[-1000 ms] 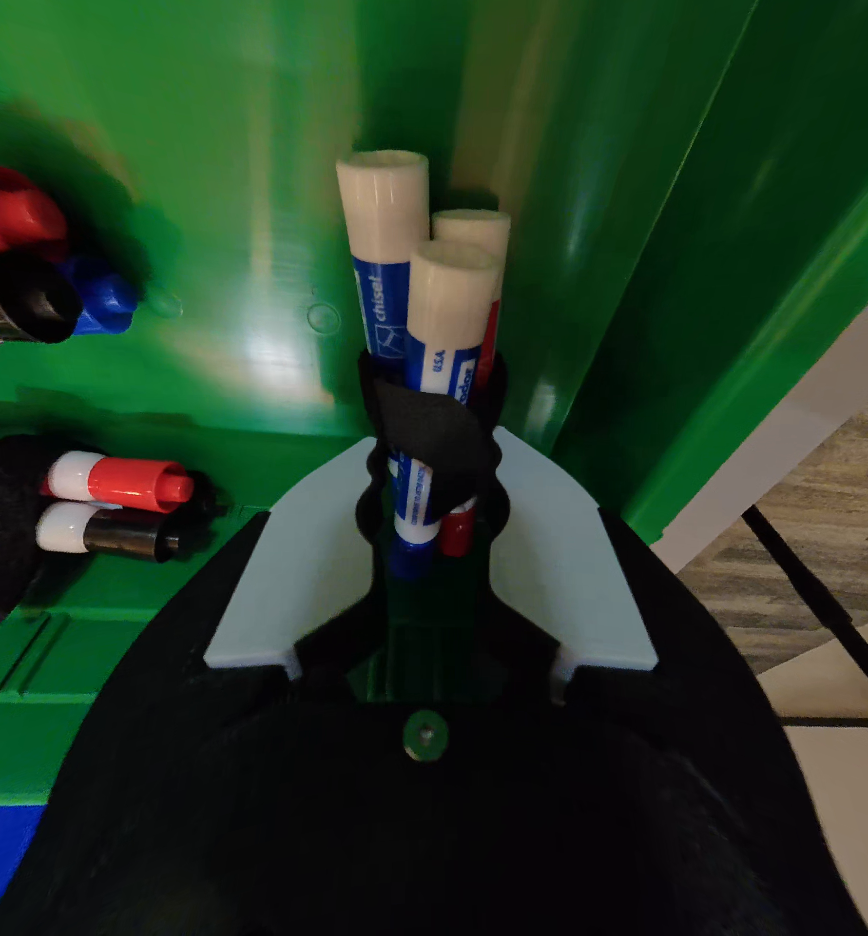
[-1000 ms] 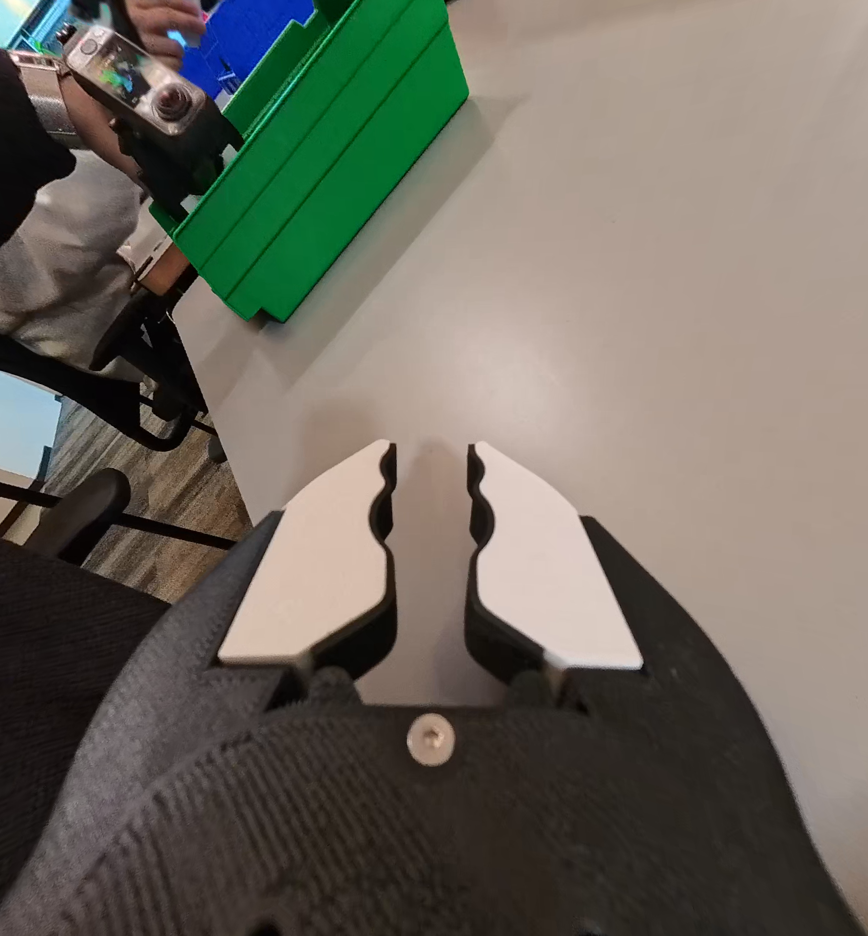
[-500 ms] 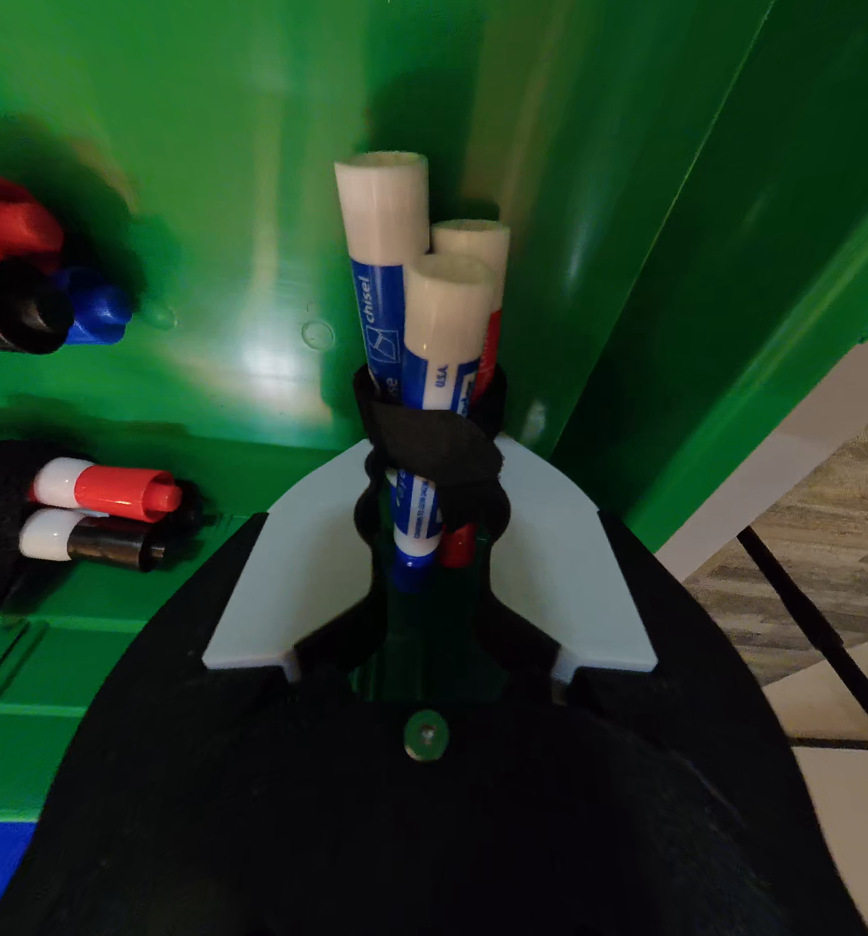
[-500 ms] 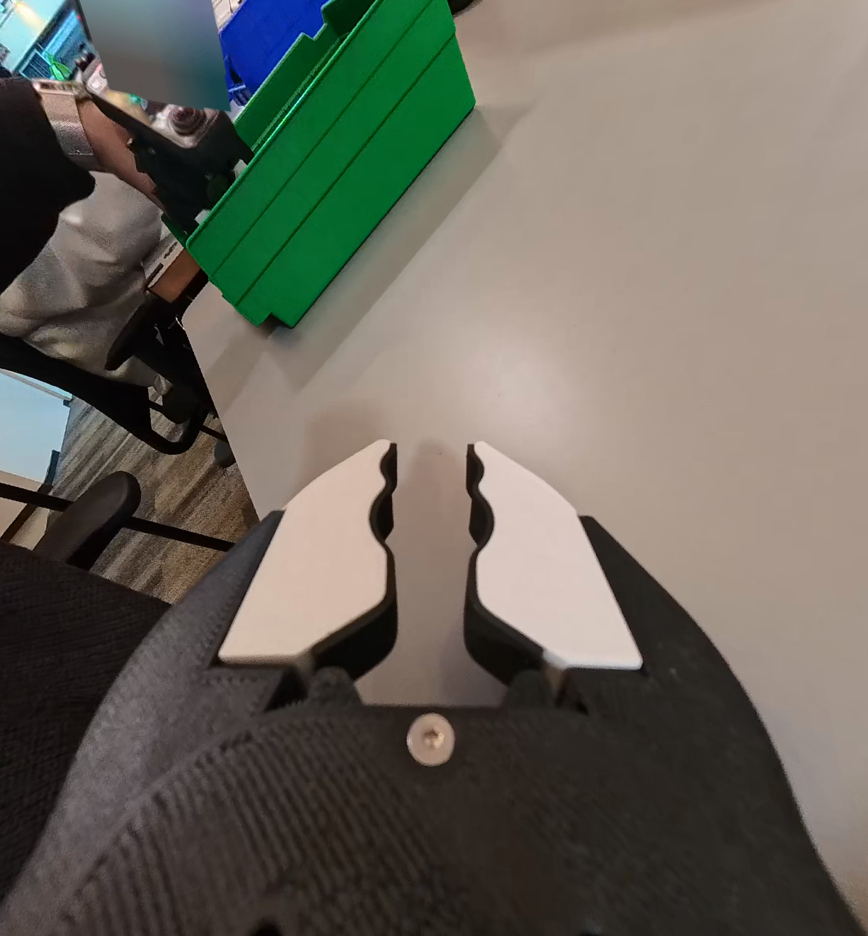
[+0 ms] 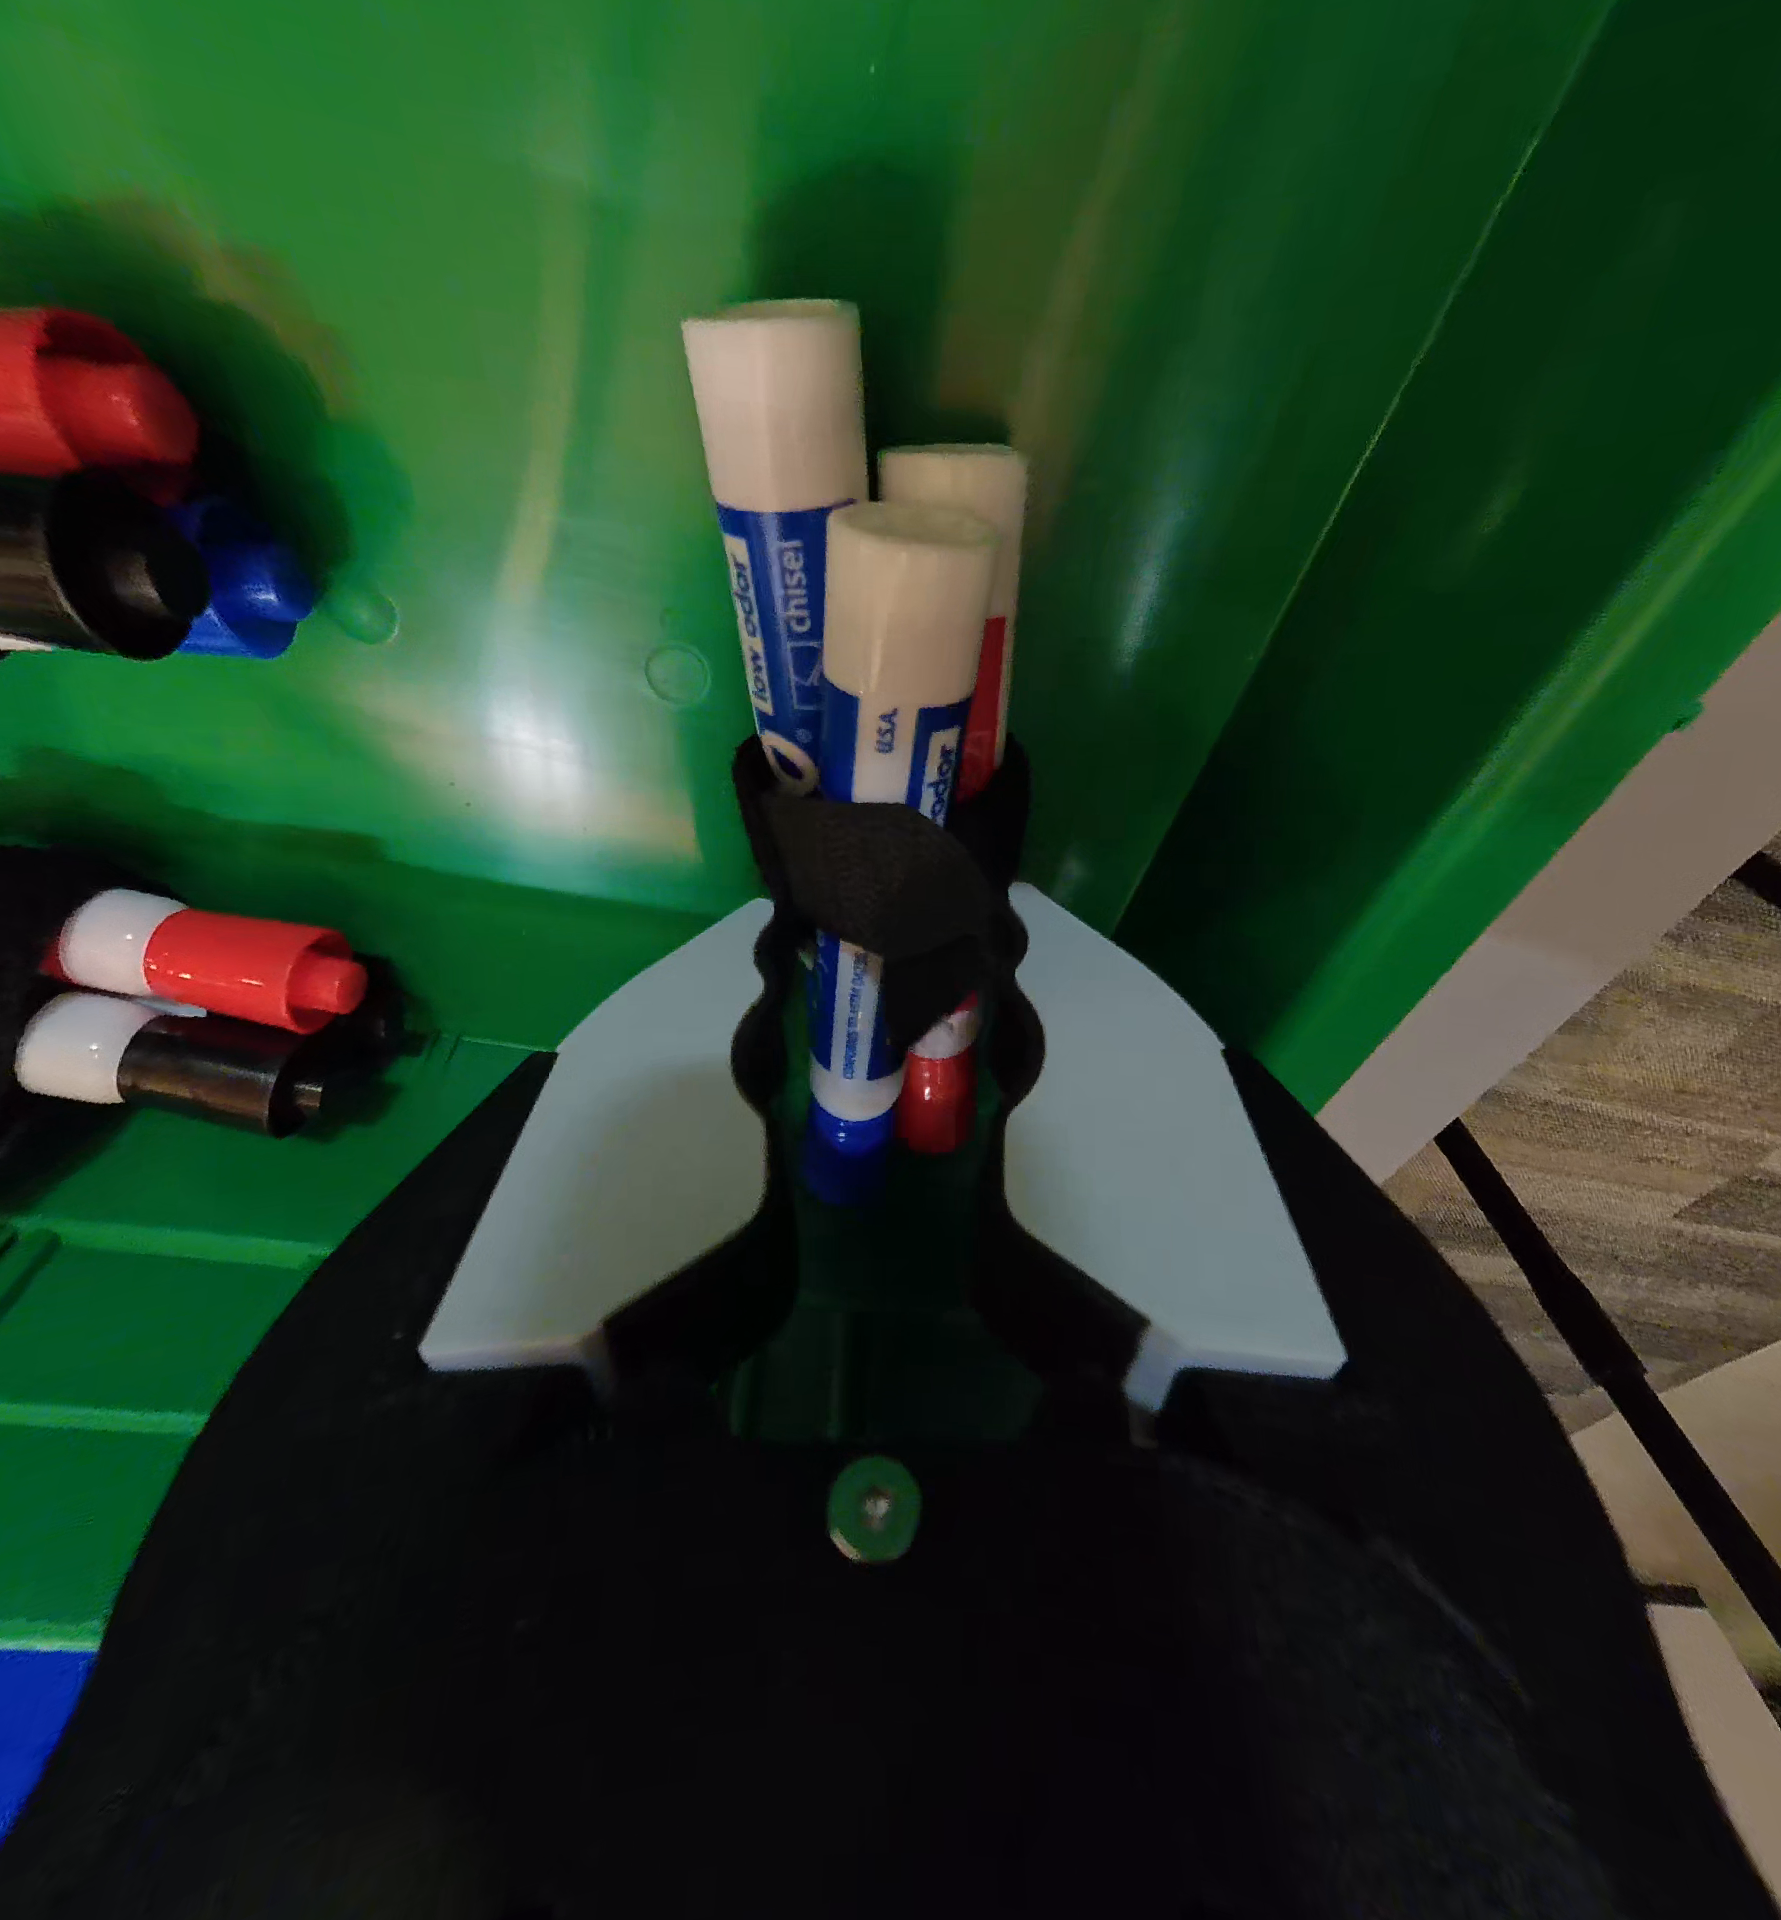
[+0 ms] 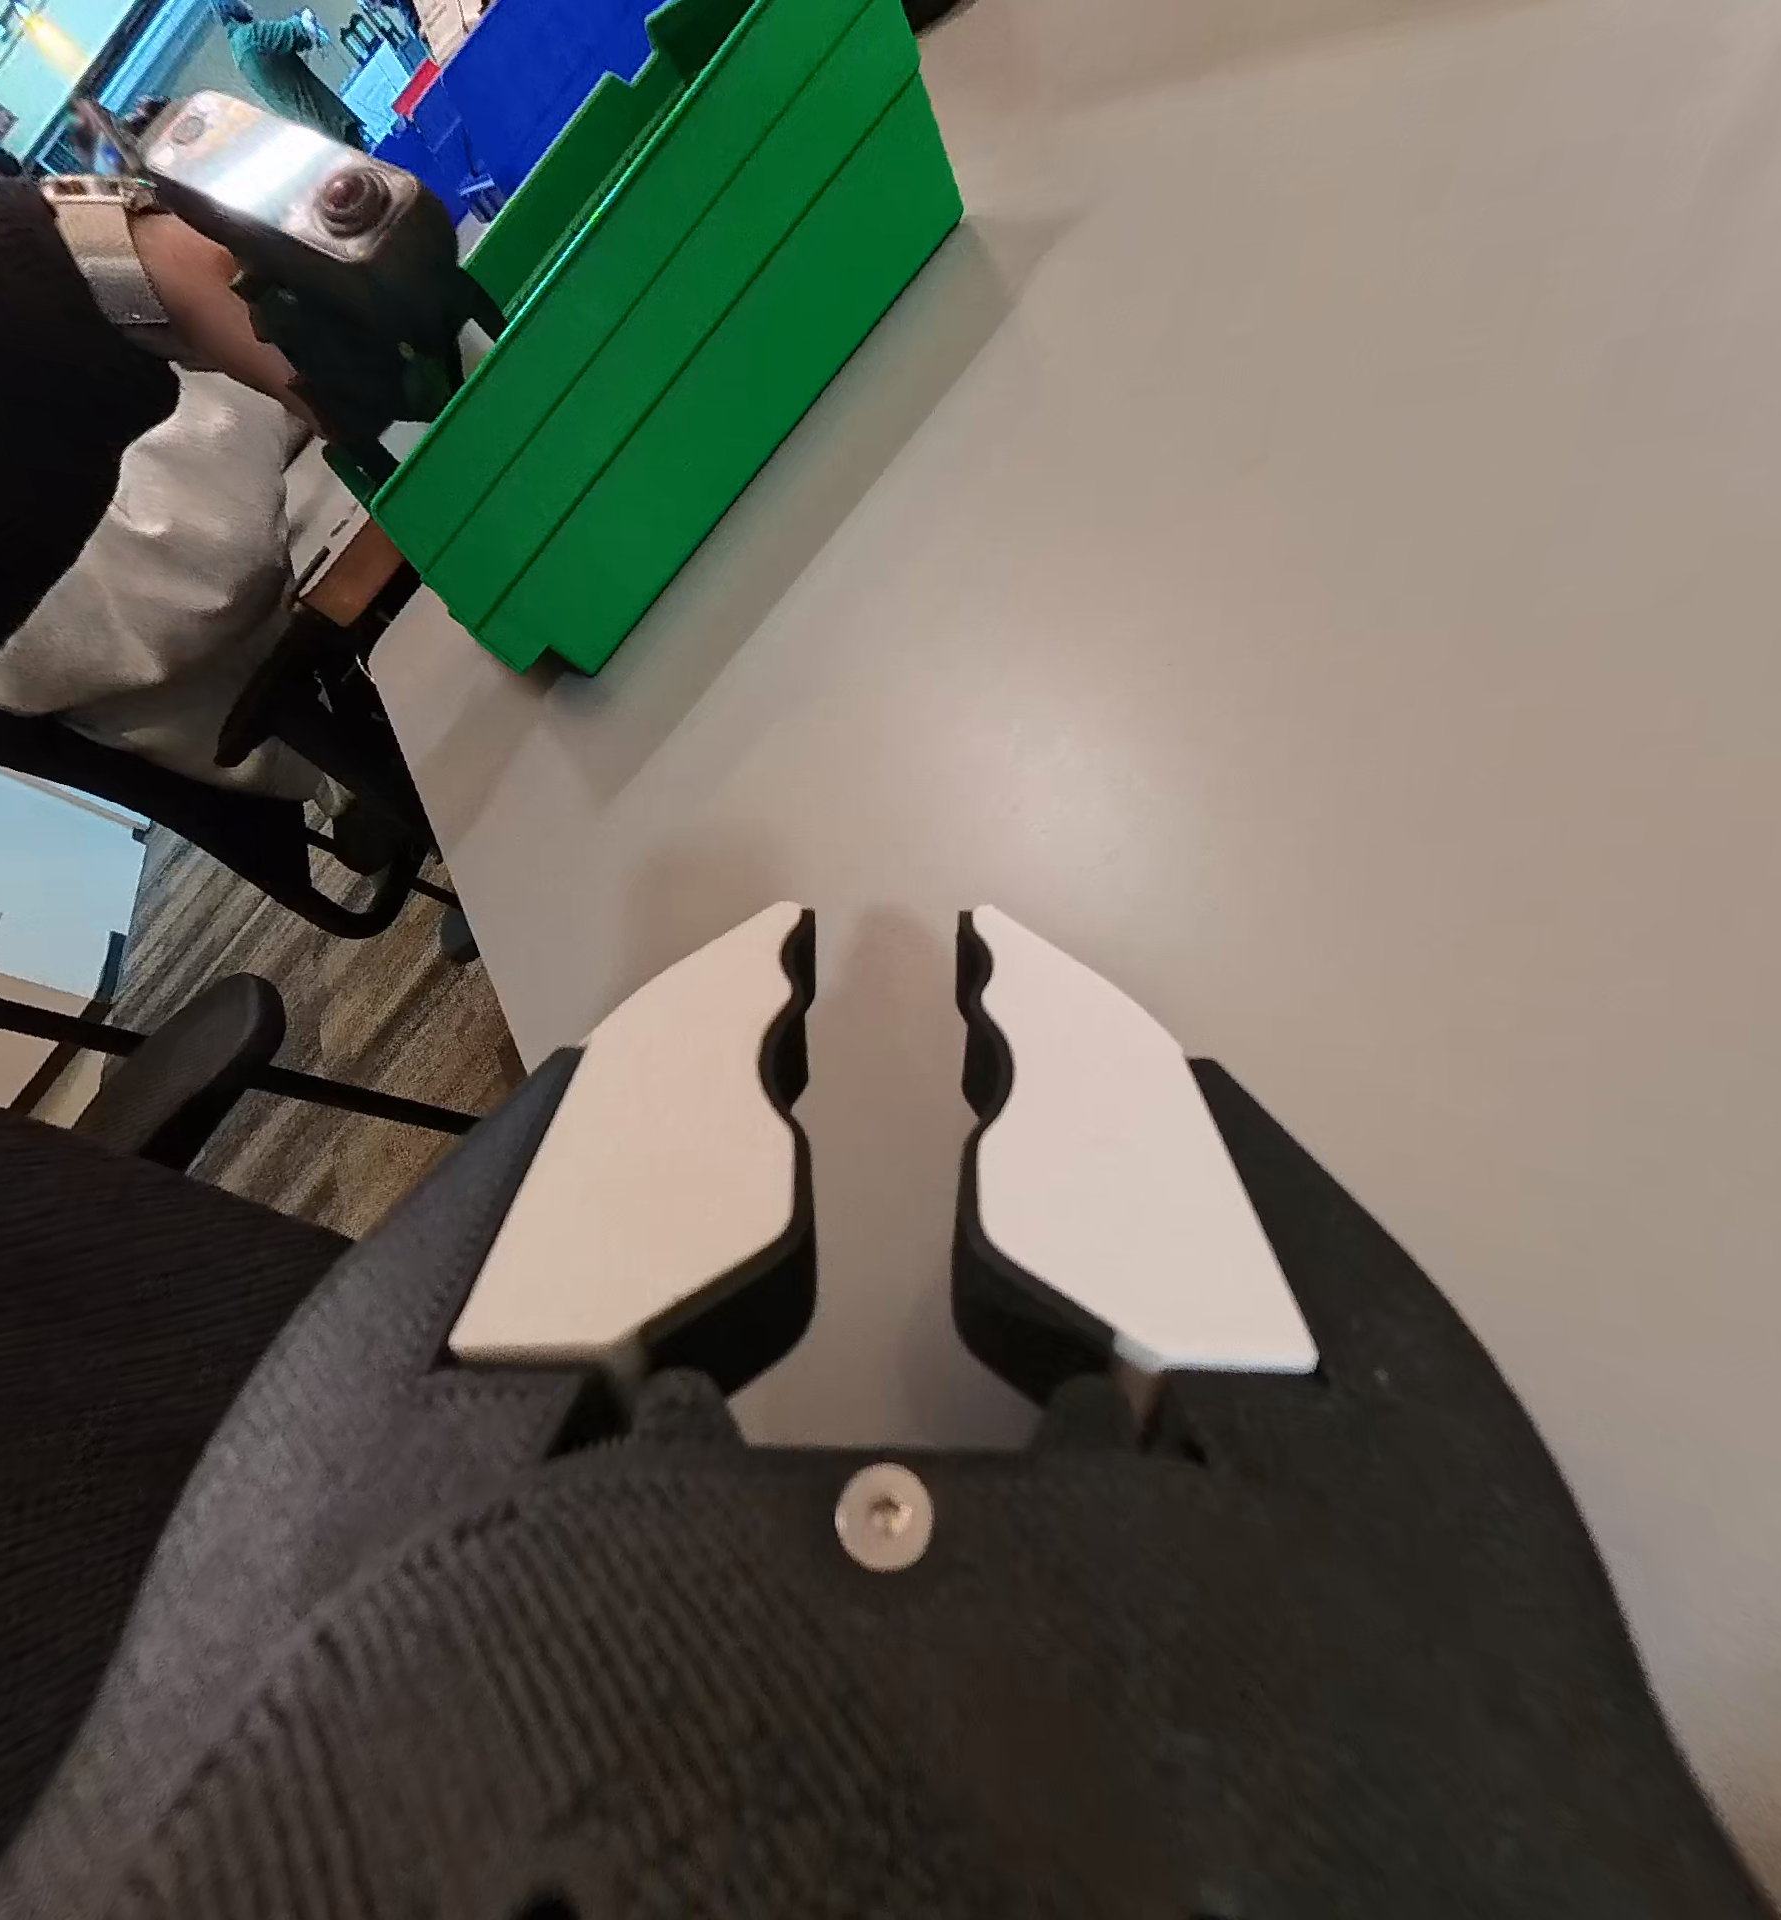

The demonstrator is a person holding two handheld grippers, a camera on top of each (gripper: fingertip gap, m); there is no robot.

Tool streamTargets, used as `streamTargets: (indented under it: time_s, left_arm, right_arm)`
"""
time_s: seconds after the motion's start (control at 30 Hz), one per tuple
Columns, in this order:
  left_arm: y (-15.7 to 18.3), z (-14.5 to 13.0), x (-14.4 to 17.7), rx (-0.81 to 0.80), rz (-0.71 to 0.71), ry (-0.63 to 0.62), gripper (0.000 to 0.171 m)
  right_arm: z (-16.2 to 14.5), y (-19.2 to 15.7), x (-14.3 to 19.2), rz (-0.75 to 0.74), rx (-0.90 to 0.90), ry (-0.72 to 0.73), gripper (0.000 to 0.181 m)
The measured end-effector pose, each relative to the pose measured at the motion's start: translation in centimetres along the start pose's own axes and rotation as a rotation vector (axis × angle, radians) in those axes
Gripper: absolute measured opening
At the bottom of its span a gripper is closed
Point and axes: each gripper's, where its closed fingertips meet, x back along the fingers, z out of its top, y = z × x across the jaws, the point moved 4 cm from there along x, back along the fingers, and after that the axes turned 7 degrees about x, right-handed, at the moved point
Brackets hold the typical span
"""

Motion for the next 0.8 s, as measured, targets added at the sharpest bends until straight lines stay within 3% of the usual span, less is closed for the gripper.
streamTargets:
  time_s: [0.53, 0.8]
  left_arm:
    - [0.29, 0.22, -0.58, -0.023, 0.017, -0.019, 0.042]
    - [0.08, 0.64, 0.33, -0.041, 0.055, 0.084, 0.036]
  right_arm:
    - [-0.04, -0.16, -0.08, 0.005, 0.005, -0.004, 0.026]
    - [0.07, -0.27, -0.04, 0.011, 0.005, 0.0, 0.026]
